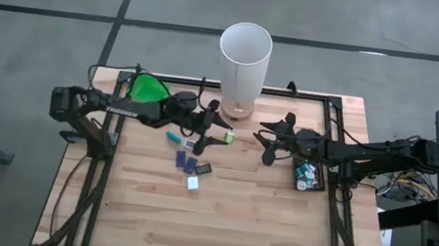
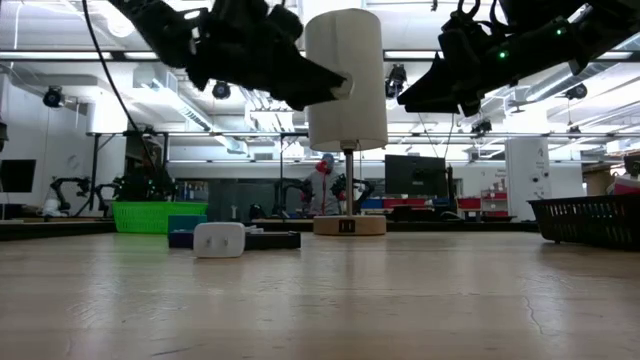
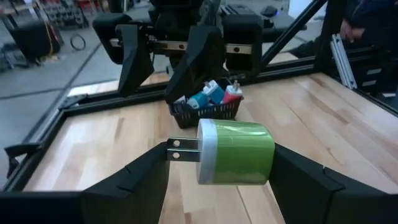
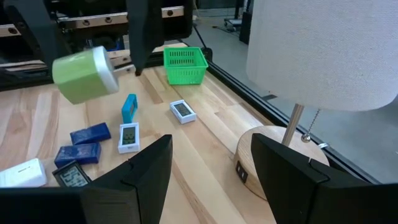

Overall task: Pick & Place Office items
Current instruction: Put the green charger adapter into the black bin

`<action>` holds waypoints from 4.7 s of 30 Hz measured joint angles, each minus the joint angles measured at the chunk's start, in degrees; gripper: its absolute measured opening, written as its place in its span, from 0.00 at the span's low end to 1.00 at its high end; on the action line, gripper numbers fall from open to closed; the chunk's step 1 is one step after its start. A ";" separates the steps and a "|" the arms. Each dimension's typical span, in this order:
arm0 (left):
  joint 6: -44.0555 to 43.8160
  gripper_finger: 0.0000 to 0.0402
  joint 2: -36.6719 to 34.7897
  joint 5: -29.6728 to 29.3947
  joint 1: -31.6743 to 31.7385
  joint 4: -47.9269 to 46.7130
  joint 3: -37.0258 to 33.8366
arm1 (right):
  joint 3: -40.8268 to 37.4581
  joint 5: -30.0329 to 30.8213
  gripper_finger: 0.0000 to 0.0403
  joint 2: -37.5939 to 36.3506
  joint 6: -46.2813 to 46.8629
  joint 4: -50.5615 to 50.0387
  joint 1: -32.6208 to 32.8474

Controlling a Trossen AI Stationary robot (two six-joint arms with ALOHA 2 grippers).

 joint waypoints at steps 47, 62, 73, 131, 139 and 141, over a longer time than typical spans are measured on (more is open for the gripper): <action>17.99 0.61 -0.47 -6.23 -2.54 5.17 -3.19 | 0.00 0.15 0.54 0.02 8.79 0.69 -0.17; 20.17 0.61 -0.46 -7.64 -2.58 5.17 -3.21 | 0.02 -7.26 0.54 0.38 31.27 3.34 -0.97; 20.15 0.61 -0.45 -7.74 -2.58 5.17 -3.21 | 0.02 -16.16 0.54 8.99 34.52 14.35 -0.63; 19.08 0.61 -0.41 -7.54 -2.58 4.83 -3.24 | 9.53 -22.10 0.37 26.36 33.55 28.39 -2.18; 19.15 0.61 -0.40 -7.54 -2.58 4.98 -3.24 | 9.53 -22.34 0.36 26.36 33.59 28.37 -2.18; 19.10 0.61 -0.42 -7.54 -2.58 5.01 -3.24 | 9.53 -22.36 0.36 26.36 33.59 28.37 -2.18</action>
